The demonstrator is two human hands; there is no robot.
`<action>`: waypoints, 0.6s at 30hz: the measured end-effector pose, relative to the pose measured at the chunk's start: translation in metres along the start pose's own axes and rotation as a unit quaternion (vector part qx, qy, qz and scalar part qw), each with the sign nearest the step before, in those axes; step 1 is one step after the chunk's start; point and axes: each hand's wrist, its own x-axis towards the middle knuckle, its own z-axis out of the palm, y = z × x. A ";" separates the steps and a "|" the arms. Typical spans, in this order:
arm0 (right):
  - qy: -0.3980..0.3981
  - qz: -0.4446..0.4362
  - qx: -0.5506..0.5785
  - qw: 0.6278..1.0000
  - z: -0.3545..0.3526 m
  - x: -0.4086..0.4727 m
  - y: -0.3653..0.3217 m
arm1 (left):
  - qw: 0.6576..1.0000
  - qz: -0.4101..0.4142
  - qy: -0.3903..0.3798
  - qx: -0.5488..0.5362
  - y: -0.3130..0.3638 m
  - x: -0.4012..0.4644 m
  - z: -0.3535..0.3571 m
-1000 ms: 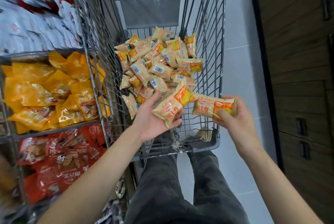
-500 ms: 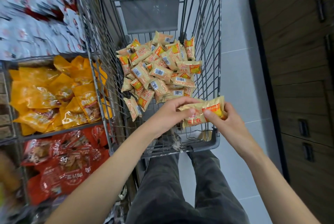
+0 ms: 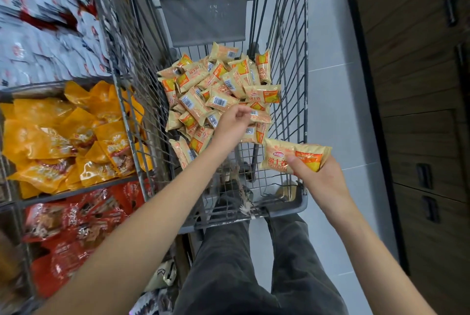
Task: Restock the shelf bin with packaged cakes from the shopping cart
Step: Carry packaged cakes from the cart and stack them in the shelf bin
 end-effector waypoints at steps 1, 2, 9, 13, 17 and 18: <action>0.007 0.003 0.006 1.000 -0.002 0.001 0.001 | 0.999 -0.005 0.004 0.046 -0.005 0.018 0.004; 0.011 0.007 0.010 1.000 -0.005 0.002 0.003 | 0.996 -0.002 0.005 0.088 -0.009 0.036 0.008; 0.015 0.039 0.072 0.997 -0.013 0.010 0.011 | 0.929 0.102 0.012 0.354 -0.014 0.140 0.018; 0.025 0.036 0.089 0.995 -0.013 0.010 0.012 | 0.897 0.091 -0.025 0.433 -0.017 0.162 0.030; 0.018 0.026 0.091 0.995 -0.015 0.006 0.015 | 0.888 0.129 -0.027 0.440 -0.022 0.152 0.036; 0.015 0.025 0.092 0.995 -0.016 0.006 0.015 | 0.899 0.126 -0.033 0.418 -0.023 0.145 0.035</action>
